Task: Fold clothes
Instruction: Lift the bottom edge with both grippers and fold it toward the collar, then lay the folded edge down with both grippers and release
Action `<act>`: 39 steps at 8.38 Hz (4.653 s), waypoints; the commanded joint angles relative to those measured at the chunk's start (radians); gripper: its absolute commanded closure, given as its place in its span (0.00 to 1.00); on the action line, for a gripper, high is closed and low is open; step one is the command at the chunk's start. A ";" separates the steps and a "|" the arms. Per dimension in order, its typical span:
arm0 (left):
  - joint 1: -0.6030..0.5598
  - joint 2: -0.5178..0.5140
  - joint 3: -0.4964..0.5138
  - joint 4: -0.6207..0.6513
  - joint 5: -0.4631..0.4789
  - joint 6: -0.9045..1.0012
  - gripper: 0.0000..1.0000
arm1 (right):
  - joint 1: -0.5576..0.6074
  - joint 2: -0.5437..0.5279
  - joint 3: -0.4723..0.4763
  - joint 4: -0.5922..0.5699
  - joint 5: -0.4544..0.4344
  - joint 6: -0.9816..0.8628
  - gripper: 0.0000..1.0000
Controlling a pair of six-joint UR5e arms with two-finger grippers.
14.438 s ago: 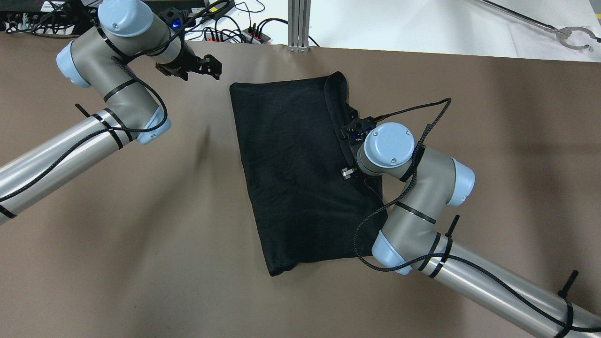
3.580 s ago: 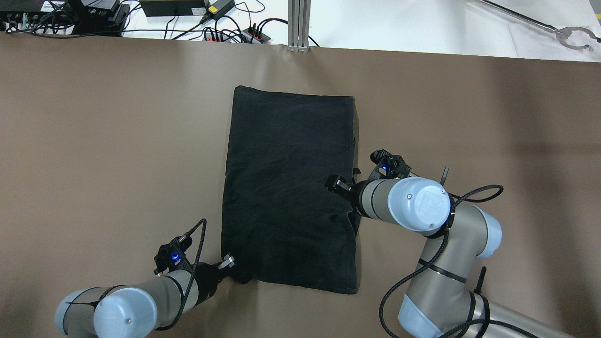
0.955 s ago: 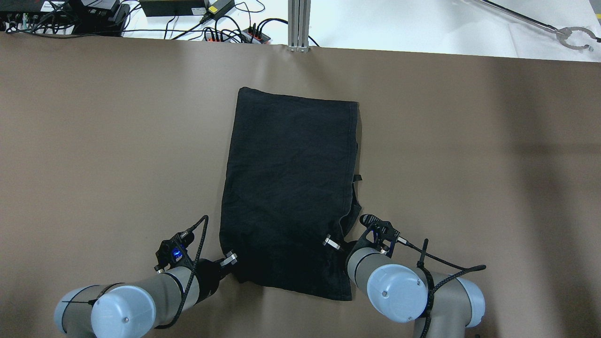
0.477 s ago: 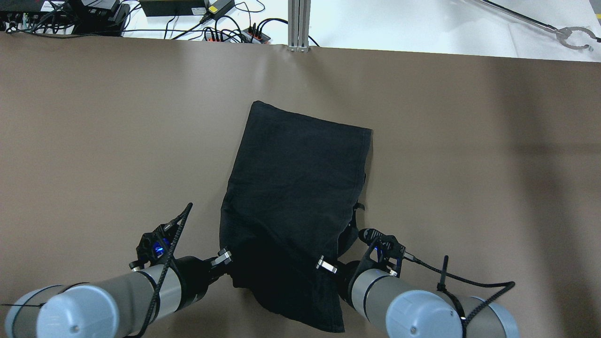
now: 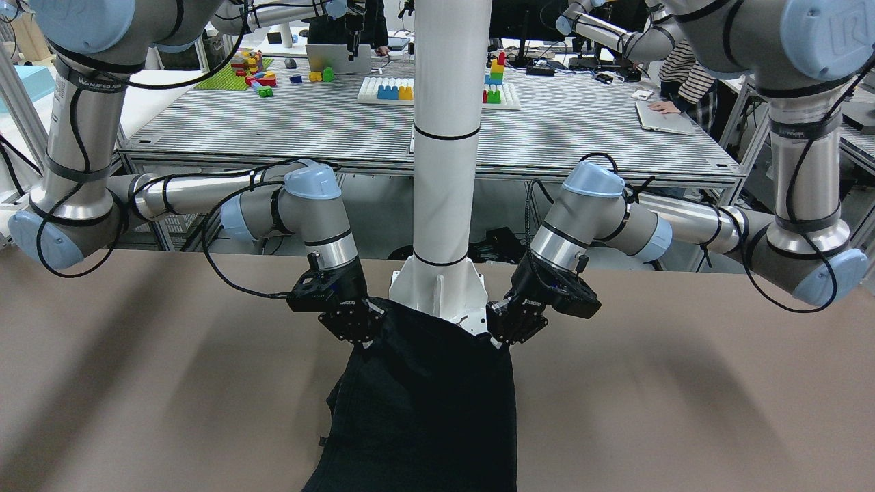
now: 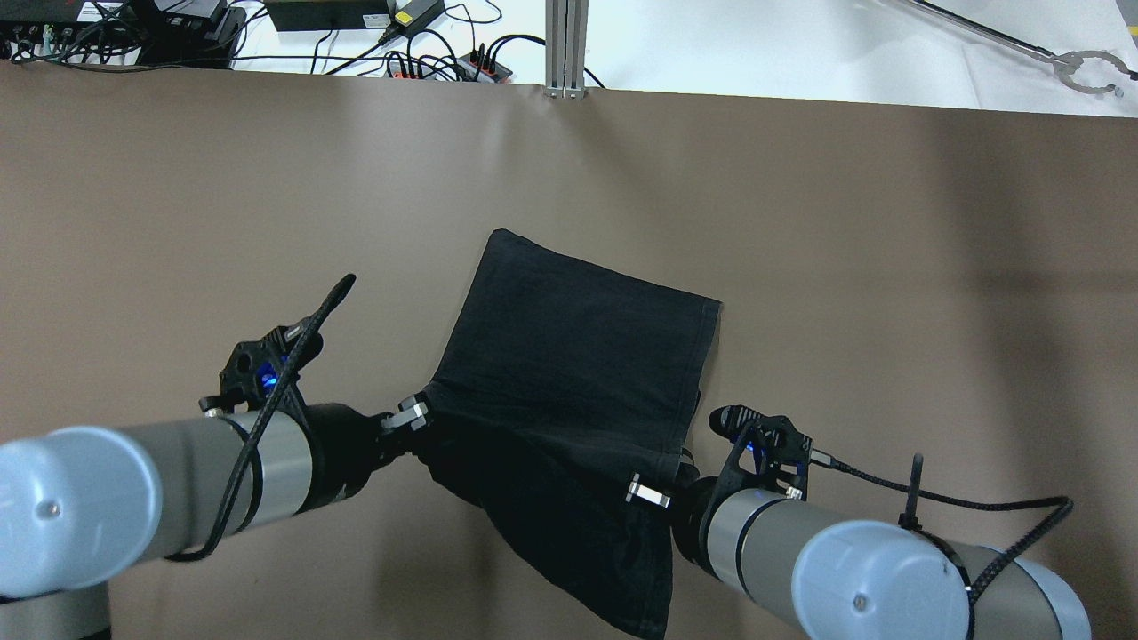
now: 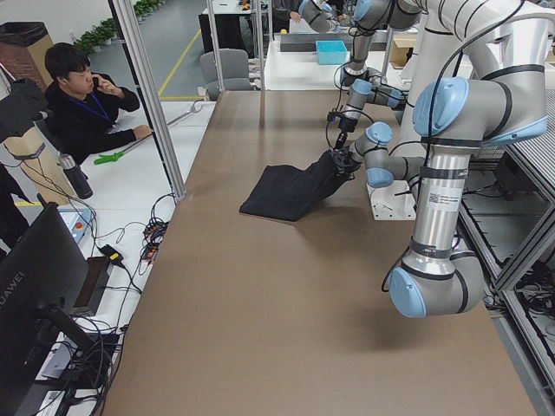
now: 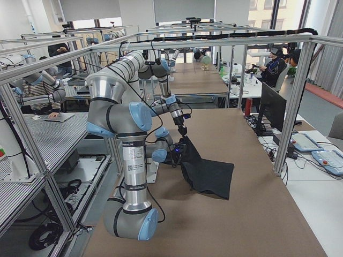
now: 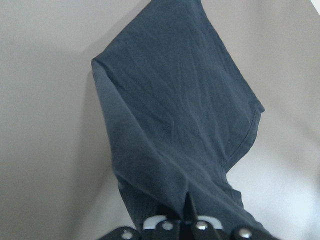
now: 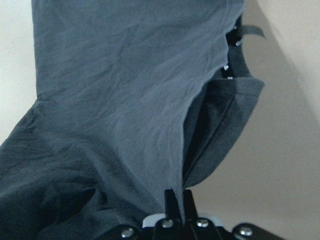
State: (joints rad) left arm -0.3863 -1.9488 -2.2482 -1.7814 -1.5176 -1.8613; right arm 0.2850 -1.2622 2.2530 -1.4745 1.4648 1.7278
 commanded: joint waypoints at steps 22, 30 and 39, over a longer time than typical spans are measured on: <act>-0.365 -0.397 0.759 -0.135 -0.248 0.395 0.05 | 0.275 0.278 -0.599 0.211 0.232 -0.238 1.00; -0.364 -0.316 0.693 -0.165 -0.251 0.395 0.05 | 0.379 0.402 -0.876 0.224 0.131 -0.300 1.00; -0.269 -0.321 0.717 -0.165 -0.214 0.390 0.34 | 0.543 0.558 -1.098 0.326 0.182 -0.468 0.06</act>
State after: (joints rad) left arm -0.6907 -2.2560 -1.5561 -1.9450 -1.7528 -1.4709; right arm 0.8274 -0.6973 1.1204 -1.1498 1.6192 1.3020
